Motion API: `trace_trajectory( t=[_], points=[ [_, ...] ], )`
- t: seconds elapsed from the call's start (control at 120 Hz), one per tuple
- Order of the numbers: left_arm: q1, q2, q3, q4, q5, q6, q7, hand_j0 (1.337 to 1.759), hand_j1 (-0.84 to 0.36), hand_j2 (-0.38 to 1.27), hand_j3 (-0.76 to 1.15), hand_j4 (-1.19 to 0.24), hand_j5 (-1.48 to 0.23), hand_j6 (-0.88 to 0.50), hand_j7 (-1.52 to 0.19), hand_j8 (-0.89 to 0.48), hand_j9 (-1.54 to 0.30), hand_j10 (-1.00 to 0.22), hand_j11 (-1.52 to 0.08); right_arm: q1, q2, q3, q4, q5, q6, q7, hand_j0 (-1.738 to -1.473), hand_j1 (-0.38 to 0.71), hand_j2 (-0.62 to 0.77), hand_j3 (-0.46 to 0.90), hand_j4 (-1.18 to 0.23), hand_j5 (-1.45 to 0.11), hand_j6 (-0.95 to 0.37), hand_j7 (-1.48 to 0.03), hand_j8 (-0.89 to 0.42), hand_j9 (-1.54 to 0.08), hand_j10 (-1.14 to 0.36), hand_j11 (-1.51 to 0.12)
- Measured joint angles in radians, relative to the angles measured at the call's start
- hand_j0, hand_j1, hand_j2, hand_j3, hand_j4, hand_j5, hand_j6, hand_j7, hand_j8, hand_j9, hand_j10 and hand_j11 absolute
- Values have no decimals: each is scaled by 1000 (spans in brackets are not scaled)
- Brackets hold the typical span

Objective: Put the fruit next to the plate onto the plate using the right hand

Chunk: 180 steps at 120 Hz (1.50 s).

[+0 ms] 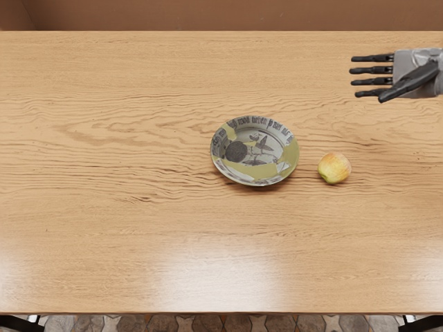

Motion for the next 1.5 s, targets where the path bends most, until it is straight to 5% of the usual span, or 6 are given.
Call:
trace_trajectory(
  t=[0.208, 0.358, 0.742, 0.892, 1.192, 1.5],
  points=[
    [0, 0, 0, 0, 0, 0, 0, 1658, 349, 0, 0, -1, 0, -1, 0, -1, 0, 0, 0, 2, -3, -6, 6, -12, 0, 0, -1658, -349, -1, 0, 0, 0, 3, 0, 2, 0, 2, 0],
    [0, 0, 0, 0, 0, 0, 0, 1658, 349, 0, 0, -1, 0, -1, 0, -1, 0, 0, 0, 64, -5, -25, 8, -206, 0, 0, -1658, -349, -1, 0, 0, 0, 3, 0, 2, 0, 2, 0],
    [2, 0, 0, 0, 0, 0, 0, 1658, 349, 0, 0, -1, 0, -1, 0, -1, 0, 0, 0, 346, 166, -521, 20, -452, 0, 0, -1658, -349, -1, 0, -1, 0, -1, 0, -1, 0, -1, 0],
    [6, 0, 0, 0, 0, 0, 0, 1658, 349, 0, 0, -1, 0, -1, 0, -1, 0, -1, 0, 448, 195, -681, 177, -516, -153, 0, -1658, -349, -1, 0, -2, 0, -2, 0, -2, 0, -1, 0],
    [6, 0, 0, 0, 0, 0, 0, 1658, 349, 0, 0, -1, 0, -1, 0, -1, 0, 0, 0, 572, 248, -890, 501, -553, -720, 0, -1658, -349, 0, 0, -2, 0, -3, 0, -2, 0, -1, 0],
    [6, 0, 0, 0, 0, 0, 0, 1658, 349, 0, 0, -1, 0, -1, 0, -1, 0, 0, 0, 540, 400, -962, 591, -559, -1000, 0, -1658, -349, 0, 0, -1, 0, -2, 0, -2, 0, -1, 0]
  ],
)
